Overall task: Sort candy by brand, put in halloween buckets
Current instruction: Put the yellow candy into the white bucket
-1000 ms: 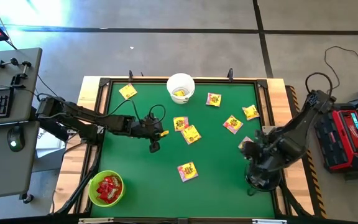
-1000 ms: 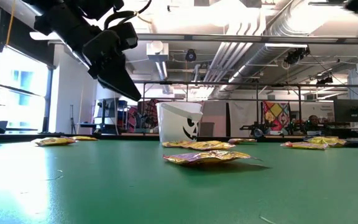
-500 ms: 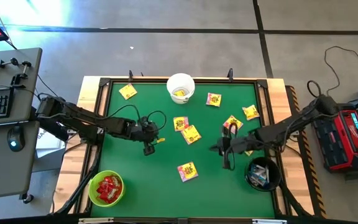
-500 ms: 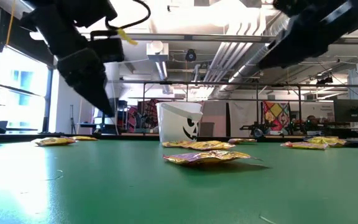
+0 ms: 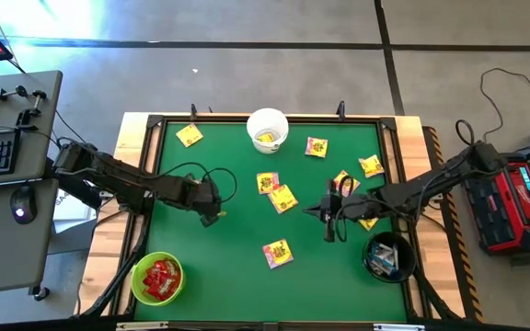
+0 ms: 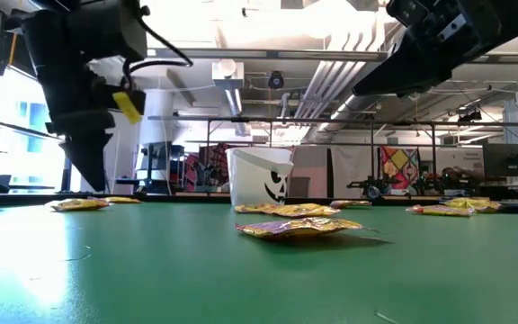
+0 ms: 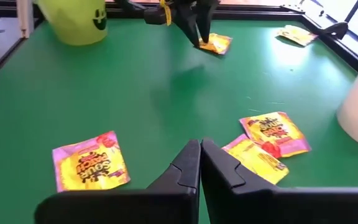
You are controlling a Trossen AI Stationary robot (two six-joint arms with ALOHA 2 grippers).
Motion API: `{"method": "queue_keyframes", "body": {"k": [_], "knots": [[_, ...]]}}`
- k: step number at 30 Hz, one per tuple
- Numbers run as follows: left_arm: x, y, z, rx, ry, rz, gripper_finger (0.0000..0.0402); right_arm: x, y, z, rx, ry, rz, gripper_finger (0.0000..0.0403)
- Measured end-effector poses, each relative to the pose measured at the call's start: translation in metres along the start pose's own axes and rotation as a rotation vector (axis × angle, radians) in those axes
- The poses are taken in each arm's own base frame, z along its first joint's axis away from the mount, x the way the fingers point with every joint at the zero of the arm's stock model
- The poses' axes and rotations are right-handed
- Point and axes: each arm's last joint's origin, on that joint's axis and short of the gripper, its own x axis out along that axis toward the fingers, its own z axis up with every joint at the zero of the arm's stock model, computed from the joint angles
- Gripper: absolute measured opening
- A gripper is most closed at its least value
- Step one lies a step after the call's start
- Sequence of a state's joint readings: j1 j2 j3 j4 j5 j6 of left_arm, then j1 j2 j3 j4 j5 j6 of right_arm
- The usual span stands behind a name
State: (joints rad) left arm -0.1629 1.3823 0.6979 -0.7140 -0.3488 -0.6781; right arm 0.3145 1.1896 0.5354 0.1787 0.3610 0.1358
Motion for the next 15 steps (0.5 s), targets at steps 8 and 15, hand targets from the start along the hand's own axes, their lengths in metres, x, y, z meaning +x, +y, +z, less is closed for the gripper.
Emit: {"method": "queue_keyframes", "body": {"k": [8, 15], "knots": [[0.013, 0.015, -0.003, -0.154, 0.026, 0.106, 0.0177, 0.000, -0.001, 0.000, 0.021, -0.003, -0.023, 0.0001], [0.032, 0.024, -0.008, -0.154, 0.102, 0.143, 0.0179, 0.000, -0.001, 0.000, 0.024, -0.008, -0.031, 0.0001]]}}
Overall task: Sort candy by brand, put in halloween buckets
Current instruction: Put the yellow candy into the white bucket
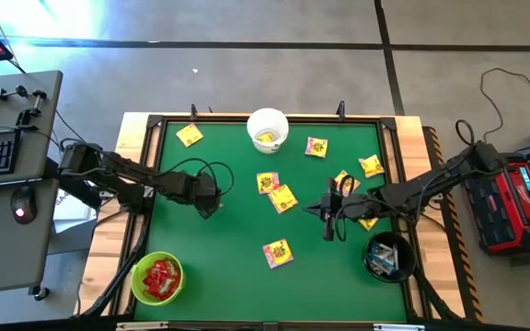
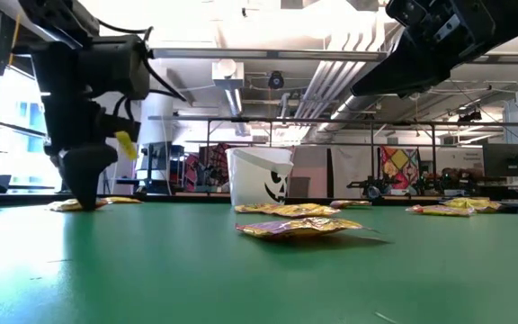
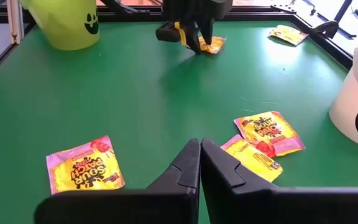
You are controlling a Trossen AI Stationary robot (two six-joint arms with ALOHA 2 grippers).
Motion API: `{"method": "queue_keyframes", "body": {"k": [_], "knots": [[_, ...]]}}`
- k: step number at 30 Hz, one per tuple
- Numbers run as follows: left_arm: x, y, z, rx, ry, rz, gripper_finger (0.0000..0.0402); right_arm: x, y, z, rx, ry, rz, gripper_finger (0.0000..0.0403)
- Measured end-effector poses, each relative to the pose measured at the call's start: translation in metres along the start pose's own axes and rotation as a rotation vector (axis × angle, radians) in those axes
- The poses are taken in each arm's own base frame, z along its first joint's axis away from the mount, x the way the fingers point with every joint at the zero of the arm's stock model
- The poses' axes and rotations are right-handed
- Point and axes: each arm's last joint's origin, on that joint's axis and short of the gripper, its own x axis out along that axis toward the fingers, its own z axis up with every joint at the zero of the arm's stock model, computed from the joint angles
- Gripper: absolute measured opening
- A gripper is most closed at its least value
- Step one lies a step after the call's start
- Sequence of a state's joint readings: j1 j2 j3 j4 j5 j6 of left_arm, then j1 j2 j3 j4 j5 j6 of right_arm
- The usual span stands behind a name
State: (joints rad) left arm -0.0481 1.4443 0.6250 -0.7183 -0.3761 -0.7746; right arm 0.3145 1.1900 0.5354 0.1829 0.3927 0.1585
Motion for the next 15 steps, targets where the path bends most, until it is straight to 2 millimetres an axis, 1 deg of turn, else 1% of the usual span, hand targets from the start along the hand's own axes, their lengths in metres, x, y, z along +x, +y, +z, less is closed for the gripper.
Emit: {"method": "queue_keyframes", "body": {"k": [2, 4, 6, 9, 10, 13, 15], "knots": [[0.001, 0.000, 0.001, 0.023, -0.001, -0.005, 0.0165, 0.000, 0.000, 0.000, -0.001, -0.001, 0.000, 0.0001], [0.001, 0.000, 0.002, 0.047, -0.004, -0.010, 0.0138, 0.000, 0.000, 0.000, -0.001, -0.001, -0.004, 0.0001], [0.000, -0.001, 0.003, 0.075, -0.007, -0.012, 0.0098, 0.000, 0.000, 0.000, -0.002, -0.003, -0.019, 0.0001], [-0.001, -0.001, 0.005, 0.108, -0.017, 0.002, 0.0026, 0.000, -0.001, 0.000, -0.002, -0.004, -0.023, 0.0001], [-0.002, -0.001, 0.006, 0.112, -0.028, 0.002, 0.0014, 0.000, -0.001, 0.000, -0.002, -0.004, -0.023, 0.0001], [-0.011, -0.006, 0.016, 0.132, -0.064, -0.019, 0.0014, 0.000, -0.001, 0.000, -0.002, -0.002, -0.023, 0.0001], [-0.020, -0.010, 0.026, 0.144, -0.108, -0.031, 0.0012, 0.000, -0.001, 0.000, -0.003, -0.002, -0.023, 0.0001]]}}
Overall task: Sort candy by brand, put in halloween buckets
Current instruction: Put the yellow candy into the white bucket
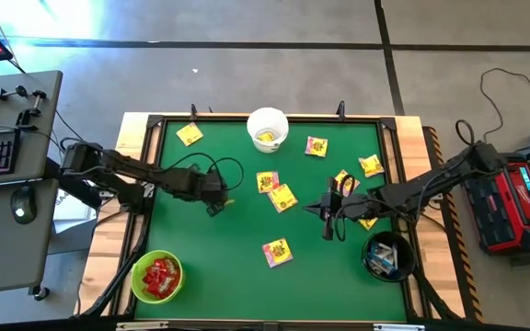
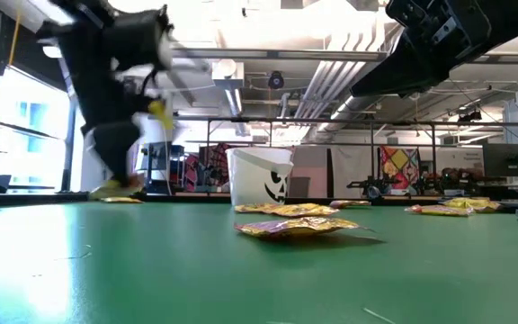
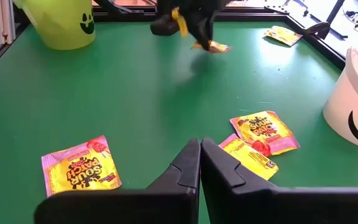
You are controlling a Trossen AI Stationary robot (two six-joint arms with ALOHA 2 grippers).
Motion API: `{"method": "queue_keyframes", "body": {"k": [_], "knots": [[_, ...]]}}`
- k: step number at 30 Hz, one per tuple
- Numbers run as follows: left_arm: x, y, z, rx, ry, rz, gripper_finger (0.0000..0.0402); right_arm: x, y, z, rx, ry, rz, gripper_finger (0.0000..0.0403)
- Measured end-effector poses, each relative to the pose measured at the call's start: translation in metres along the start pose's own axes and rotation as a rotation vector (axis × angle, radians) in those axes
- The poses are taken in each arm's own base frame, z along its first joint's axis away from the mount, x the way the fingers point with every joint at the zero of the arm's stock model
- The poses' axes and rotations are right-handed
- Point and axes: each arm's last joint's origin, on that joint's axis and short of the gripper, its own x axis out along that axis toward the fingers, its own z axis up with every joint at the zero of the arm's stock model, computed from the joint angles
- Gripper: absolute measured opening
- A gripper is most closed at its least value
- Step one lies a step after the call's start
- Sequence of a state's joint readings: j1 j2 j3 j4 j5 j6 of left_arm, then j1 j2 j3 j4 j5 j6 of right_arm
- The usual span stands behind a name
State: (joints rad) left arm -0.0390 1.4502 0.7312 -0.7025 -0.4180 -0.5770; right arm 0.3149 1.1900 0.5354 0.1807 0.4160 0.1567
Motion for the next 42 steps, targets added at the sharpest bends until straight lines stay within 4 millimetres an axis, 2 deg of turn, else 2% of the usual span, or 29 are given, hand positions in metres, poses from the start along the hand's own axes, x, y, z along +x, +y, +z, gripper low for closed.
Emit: {"method": "queue_keyframes", "body": {"k": [7, 12, 16, 20, 26, 30, 36, 42], "knots": [[-0.036, 0.000, 0.057, 0.014, -0.238, -0.009, 0.0004, 0.000, 0.000, 0.000, 0.000, 0.002, -0.001, 0.0001], [-0.052, 0.019, 0.102, 0.008, -0.404, -0.025, 0.0004, 0.000, 0.000, 0.000, 0.000, 0.002, -0.001, 0.0001], [-0.055, 0.033, 0.135, 0.030, -0.488, -0.015, 0.0004, 0.000, 0.000, 0.000, 0.000, 0.003, -0.002, 0.0001], [-0.049, 0.043, 0.167, 0.072, -0.542, -0.022, 0.0003, 0.000, 0.000, -0.001, -0.001, 0.004, -0.002, 0.0001], [-0.024, 0.056, 0.205, 0.133, -0.533, -0.023, 0.0003, 0.000, 0.000, -0.001, -0.003, 0.006, -0.002, 0.0001], [-0.006, 0.065, 0.224, 0.172, -0.513, -0.035, 0.0003, 0.000, 0.000, -0.002, -0.007, 0.017, -0.005, 0.0001], [0.019, 0.076, 0.238, 0.191, -0.467, -0.099, 0.0003, 0.000, -0.001, -0.003, 0.007, 0.026, -0.008, 0.0001], [0.037, 0.078, 0.238, 0.195, -0.427, -0.139, 0.0025, 0.001, -0.004, -0.005, 0.050, 0.049, -0.047, 0.0001]]}}
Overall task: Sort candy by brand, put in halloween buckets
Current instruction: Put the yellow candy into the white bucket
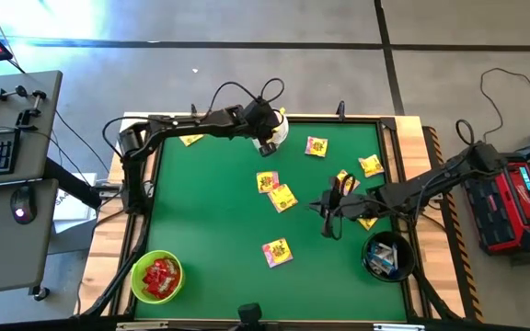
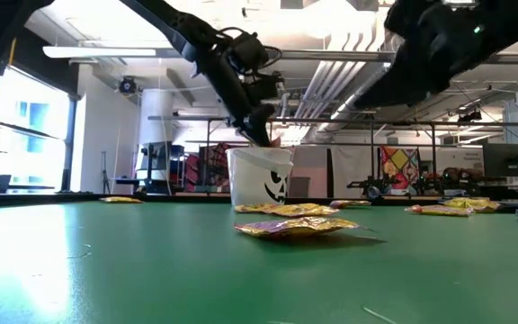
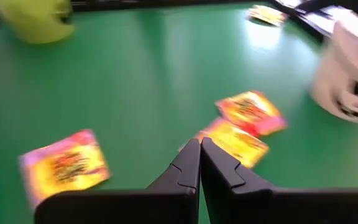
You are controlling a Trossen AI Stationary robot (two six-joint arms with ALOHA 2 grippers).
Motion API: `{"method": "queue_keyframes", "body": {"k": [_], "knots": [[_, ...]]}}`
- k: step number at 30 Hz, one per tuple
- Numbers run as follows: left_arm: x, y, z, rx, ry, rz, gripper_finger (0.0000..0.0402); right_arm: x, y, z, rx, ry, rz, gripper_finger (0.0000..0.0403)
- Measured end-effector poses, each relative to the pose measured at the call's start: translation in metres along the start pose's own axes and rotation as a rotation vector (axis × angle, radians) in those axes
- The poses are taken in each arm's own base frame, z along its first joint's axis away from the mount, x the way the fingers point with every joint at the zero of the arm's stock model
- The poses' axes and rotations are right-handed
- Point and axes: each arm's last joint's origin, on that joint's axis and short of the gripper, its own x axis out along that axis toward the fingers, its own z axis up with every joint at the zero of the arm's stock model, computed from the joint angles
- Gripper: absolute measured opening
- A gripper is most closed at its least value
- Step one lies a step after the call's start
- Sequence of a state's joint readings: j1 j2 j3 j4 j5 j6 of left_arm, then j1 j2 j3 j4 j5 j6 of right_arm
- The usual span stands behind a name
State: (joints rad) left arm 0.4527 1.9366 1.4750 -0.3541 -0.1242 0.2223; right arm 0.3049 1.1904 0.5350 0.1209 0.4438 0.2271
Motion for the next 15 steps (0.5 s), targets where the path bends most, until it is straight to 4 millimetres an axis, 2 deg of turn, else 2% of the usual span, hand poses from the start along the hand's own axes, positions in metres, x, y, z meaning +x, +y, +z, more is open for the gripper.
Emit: {"method": "queue_keyframes", "body": {"k": [7, 11, 15], "knots": [[-0.012, -0.013, 0.009, 0.021, -0.038, -0.001, 0.0108, 0.008, -0.031, -0.007, 0.093, 0.093, -0.216, 0.0011], [-0.022, -0.026, 0.015, 0.028, -0.116, -0.010, 0.0145, 0.014, -0.056, -0.008, 0.095, 0.141, -0.314, 0.0064], [-0.028, -0.041, 0.010, 0.040, -0.180, -0.018, 0.0157, 0.021, -0.084, -0.008, 0.062, 0.182, -0.355, 0.0133]]}}
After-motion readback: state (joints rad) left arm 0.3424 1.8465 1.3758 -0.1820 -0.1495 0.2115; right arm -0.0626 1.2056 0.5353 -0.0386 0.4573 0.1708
